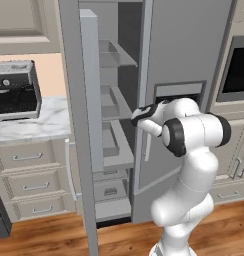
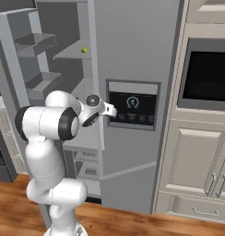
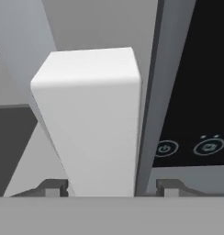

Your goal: There is a bowl on the dining counter. Grab a lemon wedge from the fridge and place it in the bowl. Then get the liquor bottle and glass cup from the cabinet and place them next to the bowl.

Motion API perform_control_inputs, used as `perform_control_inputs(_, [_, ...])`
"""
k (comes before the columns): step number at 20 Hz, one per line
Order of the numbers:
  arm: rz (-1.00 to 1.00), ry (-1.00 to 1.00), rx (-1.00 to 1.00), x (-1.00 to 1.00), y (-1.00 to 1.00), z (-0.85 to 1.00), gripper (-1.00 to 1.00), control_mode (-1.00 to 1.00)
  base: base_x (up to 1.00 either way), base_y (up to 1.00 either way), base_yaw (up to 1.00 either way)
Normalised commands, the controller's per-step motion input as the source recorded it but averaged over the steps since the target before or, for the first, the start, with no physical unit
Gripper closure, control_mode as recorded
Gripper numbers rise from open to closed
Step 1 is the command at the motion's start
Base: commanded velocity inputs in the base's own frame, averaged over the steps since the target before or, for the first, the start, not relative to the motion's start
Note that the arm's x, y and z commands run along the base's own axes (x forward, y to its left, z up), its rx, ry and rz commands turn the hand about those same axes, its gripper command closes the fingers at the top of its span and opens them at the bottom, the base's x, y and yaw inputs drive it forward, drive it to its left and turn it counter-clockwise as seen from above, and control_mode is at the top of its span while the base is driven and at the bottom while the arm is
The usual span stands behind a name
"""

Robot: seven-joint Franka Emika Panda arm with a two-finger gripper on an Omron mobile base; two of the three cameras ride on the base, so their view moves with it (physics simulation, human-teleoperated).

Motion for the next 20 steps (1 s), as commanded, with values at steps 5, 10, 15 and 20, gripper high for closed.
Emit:
perform_control_inputs(5, [0.0,0.0,-0.01,0.17,0.0,-0.1,1.0,-1.0,0.0,0.0,0.0])
perform_control_inputs(10, [0.0,-0.04,0.0,-0.17,-0.06,-0.01,1.0,-1.0,0.0,0.0,0.0])
perform_control_inputs(15, [-0.01,-0.05,0.0,-0.77,-0.35,0.0,1.0,-1.0,0.0,0.0,0.0])
perform_control_inputs(20, [-0.03,-0.01,0.0,-0.84,-0.53,0.08,1.0,-1.0,0.0,0.0,0.0])
